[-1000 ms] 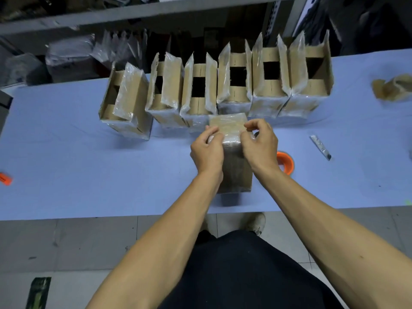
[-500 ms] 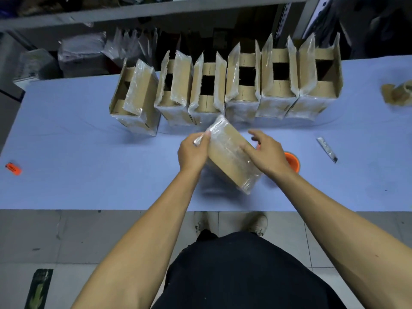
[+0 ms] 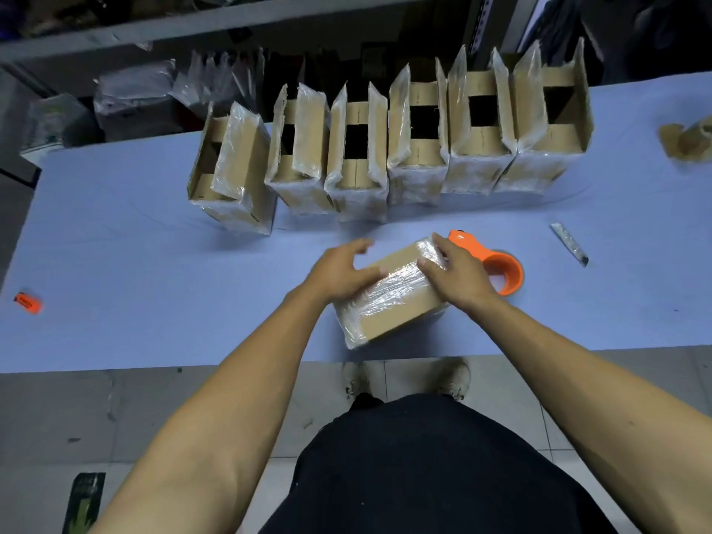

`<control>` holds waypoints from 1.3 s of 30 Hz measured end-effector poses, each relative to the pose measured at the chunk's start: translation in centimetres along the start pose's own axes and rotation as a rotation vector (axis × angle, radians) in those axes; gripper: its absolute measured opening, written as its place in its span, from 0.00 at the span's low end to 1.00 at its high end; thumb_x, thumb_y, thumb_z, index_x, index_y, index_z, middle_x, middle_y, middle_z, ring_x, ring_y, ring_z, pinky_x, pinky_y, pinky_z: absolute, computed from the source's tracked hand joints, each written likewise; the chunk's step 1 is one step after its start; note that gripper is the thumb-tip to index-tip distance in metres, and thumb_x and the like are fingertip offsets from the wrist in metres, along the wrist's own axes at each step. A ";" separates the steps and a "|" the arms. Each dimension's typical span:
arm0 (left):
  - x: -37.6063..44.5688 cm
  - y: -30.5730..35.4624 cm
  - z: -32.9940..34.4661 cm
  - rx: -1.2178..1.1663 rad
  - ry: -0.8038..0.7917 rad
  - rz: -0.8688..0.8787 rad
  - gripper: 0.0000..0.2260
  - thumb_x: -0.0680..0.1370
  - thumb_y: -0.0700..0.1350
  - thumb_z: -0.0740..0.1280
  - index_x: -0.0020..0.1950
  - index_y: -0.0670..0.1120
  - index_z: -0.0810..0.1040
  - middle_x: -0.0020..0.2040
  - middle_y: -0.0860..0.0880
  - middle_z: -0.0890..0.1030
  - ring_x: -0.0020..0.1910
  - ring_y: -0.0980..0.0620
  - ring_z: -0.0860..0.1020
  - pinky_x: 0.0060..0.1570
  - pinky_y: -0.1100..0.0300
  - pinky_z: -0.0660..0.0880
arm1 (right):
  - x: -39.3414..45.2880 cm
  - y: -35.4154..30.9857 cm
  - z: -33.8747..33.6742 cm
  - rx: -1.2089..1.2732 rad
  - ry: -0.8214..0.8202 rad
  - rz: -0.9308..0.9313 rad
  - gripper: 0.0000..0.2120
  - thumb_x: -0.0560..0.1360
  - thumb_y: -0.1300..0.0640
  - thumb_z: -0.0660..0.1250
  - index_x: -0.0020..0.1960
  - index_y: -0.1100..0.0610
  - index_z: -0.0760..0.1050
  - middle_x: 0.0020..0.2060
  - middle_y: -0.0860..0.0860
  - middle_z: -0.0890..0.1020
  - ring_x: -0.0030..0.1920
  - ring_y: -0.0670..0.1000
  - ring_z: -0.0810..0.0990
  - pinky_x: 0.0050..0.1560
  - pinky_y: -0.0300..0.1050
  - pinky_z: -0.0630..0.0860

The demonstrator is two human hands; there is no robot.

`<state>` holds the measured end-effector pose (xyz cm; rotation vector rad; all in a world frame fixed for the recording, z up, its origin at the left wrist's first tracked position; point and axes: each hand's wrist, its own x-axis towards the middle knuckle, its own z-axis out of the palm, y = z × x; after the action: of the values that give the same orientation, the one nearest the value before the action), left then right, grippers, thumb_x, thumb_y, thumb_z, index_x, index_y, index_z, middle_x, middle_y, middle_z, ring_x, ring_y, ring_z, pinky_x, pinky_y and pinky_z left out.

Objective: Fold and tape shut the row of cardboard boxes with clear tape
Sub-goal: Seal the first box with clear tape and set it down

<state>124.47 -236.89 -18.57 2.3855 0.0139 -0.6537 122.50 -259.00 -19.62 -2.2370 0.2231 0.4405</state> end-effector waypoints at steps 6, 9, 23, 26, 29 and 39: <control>-1.3 0.0 1.6 0.001 -0.119 0.004 0.15 0.83 0.57 0.62 0.65 0.52 0.79 0.56 0.52 0.82 0.54 0.50 0.79 0.53 0.53 0.75 | -0.5 1.1 0.0 -0.006 0.192 0.030 0.14 0.75 0.43 0.69 0.47 0.54 0.76 0.44 0.51 0.82 0.47 0.55 0.79 0.47 0.50 0.74; -0.7 0.7 2.4 -0.088 -0.151 -0.065 0.18 0.80 0.58 0.66 0.68 0.53 0.76 0.59 0.52 0.80 0.55 0.51 0.78 0.51 0.57 0.74 | 0.1 0.7 0.1 0.014 0.152 -0.050 0.11 0.77 0.50 0.68 0.53 0.57 0.81 0.49 0.52 0.84 0.52 0.55 0.80 0.54 0.49 0.74; 0.6 2.4 7.3 -0.494 0.076 -0.063 0.10 0.83 0.58 0.61 0.63 0.59 0.72 0.53 0.57 0.81 0.50 0.63 0.79 0.48 0.67 0.73 | 1.6 5.9 -2.6 -0.227 0.074 0.242 0.36 0.74 0.57 0.72 0.76 0.63 0.58 0.63 0.64 0.74 0.62 0.65 0.74 0.54 0.53 0.72; 0.7 2.5 7.6 -0.496 0.081 -0.080 0.16 0.83 0.57 0.61 0.68 0.54 0.72 0.60 0.50 0.81 0.58 0.50 0.80 0.60 0.52 0.76 | 1.4 6.2 -1.6 -0.219 0.033 0.127 0.32 0.75 0.66 0.65 0.76 0.60 0.57 0.51 0.64 0.78 0.50 0.66 0.78 0.44 0.55 0.72; 0.5 2.9 7.5 -0.483 0.088 -0.073 0.17 0.84 0.57 0.59 0.71 0.53 0.69 0.64 0.48 0.79 0.61 0.48 0.78 0.63 0.48 0.75 | 1.5 5.4 -2.2 -0.234 0.198 0.014 0.23 0.73 0.70 0.60 0.67 0.61 0.69 0.48 0.62 0.79 0.44 0.62 0.75 0.37 0.48 0.68; 0.1 4.5 8.1 -0.377 0.205 -0.060 0.18 0.85 0.52 0.58 0.73 0.47 0.64 0.70 0.46 0.74 0.66 0.45 0.74 0.64 0.52 0.70 | 0.7 2.2 -7.3 -0.284 0.338 -0.037 0.22 0.70 0.47 0.72 0.59 0.56 0.72 0.52 0.54 0.79 0.52 0.58 0.77 0.44 0.47 0.70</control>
<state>121.64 -245.34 -21.27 2.0808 0.2732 -0.3902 124.24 -266.04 -17.12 -2.5841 0.3092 0.0722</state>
